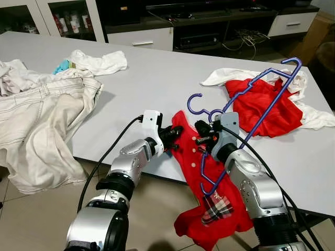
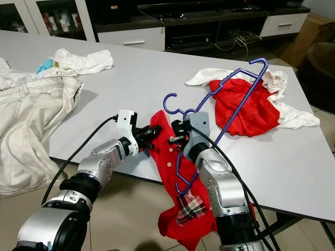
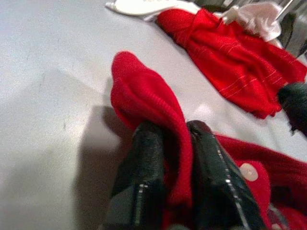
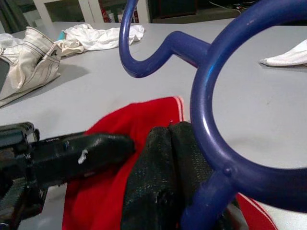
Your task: Hang hanger
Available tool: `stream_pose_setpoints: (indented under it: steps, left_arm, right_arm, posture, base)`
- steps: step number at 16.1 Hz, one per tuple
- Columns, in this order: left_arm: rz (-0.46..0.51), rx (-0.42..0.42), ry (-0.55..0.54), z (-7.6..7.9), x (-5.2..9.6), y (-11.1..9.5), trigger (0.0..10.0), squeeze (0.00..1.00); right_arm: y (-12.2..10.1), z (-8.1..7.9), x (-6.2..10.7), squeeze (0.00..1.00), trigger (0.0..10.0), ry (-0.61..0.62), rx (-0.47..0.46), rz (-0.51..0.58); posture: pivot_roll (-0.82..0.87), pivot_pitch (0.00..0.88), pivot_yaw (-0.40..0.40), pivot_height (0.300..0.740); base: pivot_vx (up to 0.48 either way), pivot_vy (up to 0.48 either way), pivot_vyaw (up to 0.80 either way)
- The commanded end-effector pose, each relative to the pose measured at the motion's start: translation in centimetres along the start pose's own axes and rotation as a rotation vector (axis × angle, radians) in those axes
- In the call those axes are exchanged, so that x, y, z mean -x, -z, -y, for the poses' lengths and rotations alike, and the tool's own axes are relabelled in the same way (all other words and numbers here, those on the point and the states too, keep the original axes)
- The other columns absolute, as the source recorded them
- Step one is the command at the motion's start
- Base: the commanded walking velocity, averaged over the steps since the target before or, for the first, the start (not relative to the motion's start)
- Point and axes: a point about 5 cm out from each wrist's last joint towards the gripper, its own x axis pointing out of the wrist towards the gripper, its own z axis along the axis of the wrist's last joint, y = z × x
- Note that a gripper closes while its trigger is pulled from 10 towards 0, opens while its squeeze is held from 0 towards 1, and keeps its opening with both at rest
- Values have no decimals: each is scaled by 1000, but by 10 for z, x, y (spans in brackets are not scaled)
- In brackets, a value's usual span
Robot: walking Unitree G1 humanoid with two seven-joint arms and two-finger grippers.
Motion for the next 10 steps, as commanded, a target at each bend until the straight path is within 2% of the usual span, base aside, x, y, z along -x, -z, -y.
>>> stream_pose_setpoints:
  steps: [1, 6, 10]
  left_arm:
    - [31, 2, 10, 0, 1, -5, 0, 0]
    - [47, 5, 34, 2, 2, -5, 0, 0]
    - [46, -29, 63, 4, 6, -4, 0, 0]
  right_arm:
    - [1, 2, -1, 0, 10000, 12, 12, -16]
    - [0, 3, -1, 0, 10000, 18, 11, -10]
    - [0, 3, -1, 0, 10000, 19, 11, -10]
  posture:
    - [-81, 0, 7, 740]
    - [-80, 0, 7, 740]
    - [-77, 0, 8, 740]
  base:
    - [0, 0, 0]
    - [0, 0, 0]
    - [0, 0, 0]
